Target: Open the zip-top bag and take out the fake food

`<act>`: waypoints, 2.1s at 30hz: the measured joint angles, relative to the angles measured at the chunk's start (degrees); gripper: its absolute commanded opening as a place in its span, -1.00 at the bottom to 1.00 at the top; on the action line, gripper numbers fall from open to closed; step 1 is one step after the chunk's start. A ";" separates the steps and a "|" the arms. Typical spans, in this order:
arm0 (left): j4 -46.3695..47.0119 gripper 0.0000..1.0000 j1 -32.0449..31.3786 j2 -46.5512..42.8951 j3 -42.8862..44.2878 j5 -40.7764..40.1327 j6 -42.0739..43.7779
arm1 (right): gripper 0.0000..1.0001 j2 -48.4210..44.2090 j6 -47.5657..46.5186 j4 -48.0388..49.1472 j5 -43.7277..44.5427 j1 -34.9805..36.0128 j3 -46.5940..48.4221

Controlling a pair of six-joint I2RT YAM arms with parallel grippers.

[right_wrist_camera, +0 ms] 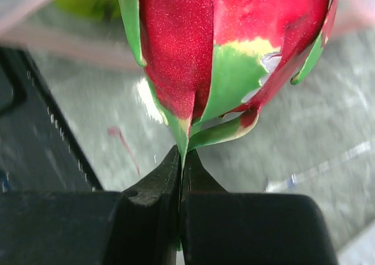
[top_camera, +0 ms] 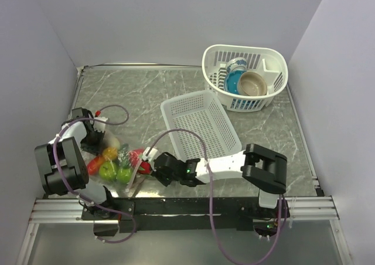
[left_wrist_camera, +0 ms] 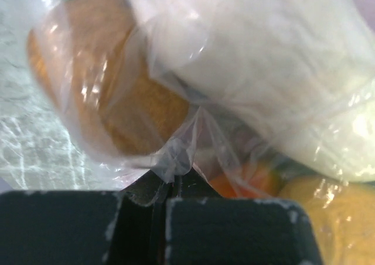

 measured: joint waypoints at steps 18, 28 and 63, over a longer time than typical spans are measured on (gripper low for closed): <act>-1.73 -0.99 -0.04 0.44 2.21 2.99 -1.77 | -1.00 -36.87 0.33 -7.37 8.81 -5.73 -11.96; -8.35 -0.99 -2.58 -3.63 10.93 9.22 -4.79 | -0.35 -30.82 6.78 -9.20 14.19 -26.40 -14.21; 0.68 -0.99 -3.06 3.13 3.91 2.73 -4.96 | 0.16 -5.57 4.90 -1.16 15.93 5.09 0.79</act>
